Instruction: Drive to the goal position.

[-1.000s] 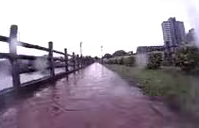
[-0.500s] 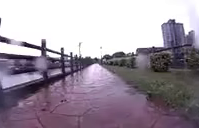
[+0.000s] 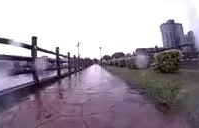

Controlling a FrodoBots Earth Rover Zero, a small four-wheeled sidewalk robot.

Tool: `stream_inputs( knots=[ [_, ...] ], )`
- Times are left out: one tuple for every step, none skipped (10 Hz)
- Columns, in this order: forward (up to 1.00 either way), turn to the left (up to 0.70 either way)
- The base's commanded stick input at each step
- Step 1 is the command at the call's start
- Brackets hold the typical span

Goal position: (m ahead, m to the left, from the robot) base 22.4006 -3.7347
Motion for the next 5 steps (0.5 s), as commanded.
stream_inputs(
  knots=[
    [1.0, 0.0],
    [1.0, 0.0],
    [1.0, 0.0],
    [1.0, 0.0],
    [1.0, 0.0]
  ],
)
